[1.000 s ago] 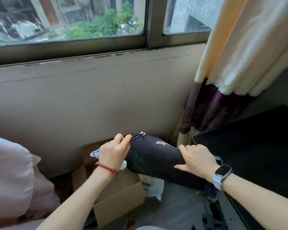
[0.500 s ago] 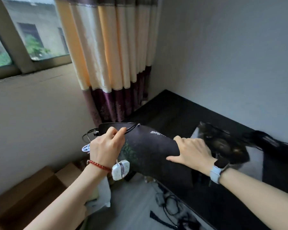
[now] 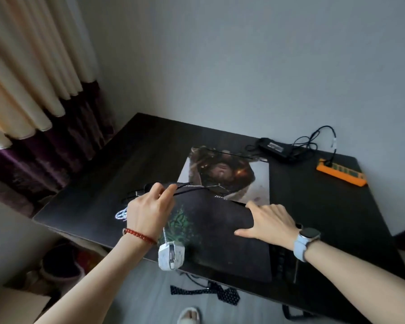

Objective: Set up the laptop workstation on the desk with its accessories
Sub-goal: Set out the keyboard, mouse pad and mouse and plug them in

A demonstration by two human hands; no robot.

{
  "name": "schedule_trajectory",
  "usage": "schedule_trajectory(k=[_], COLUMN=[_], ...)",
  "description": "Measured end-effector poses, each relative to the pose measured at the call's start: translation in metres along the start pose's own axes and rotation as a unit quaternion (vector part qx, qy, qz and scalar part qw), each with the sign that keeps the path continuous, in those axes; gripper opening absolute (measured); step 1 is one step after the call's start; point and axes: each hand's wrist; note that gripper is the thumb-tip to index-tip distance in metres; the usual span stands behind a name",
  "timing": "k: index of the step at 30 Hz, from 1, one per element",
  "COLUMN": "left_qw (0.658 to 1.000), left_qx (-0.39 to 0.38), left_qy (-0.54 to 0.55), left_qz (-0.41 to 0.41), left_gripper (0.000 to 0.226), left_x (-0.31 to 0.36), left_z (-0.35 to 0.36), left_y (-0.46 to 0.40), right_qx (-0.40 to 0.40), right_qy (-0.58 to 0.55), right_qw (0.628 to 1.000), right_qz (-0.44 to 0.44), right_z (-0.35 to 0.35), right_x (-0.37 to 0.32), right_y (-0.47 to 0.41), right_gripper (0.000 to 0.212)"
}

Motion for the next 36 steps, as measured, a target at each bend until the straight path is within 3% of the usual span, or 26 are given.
schedule_trajectory(k=[12, 26, 28, 36], left_qw=[0.998, 0.99, 0.987, 0.982], left_qx=[-0.03, -0.112, -0.139, -0.179], left_qy=[0.053, 0.077, 0.077, 0.051], left_qz=[0.027, 0.044, 0.034, -0.016], left_gripper=[0.025, 0.022, 0.011, 0.015], left_x=[-0.003, 0.024, 0.032, 0.037], left_z=[0.086, 0.139, 0.145, 0.162], left_y=[-0.043, -0.041, -0.035, -0.031], right_qx=[-0.123, -0.167, -0.184, -0.21], right_qy=[-0.081, -0.139, -0.143, -0.157], right_qw=[0.986, 0.974, 0.971, 0.965], right_qz=[0.082, 0.06, 0.05, 0.023], right_z=[0.052, 0.108, 0.117, 0.149], right_x=[0.035, 0.064, 0.068, 0.075], right_y=[-0.024, -0.046, -0.05, -0.058], right_gripper=[0.086, 0.084, 0.086, 0.087])
Point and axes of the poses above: each hand's wrist, its own y-axis away from the middle knuckle, its own z-axis out of the palm, x = y × z
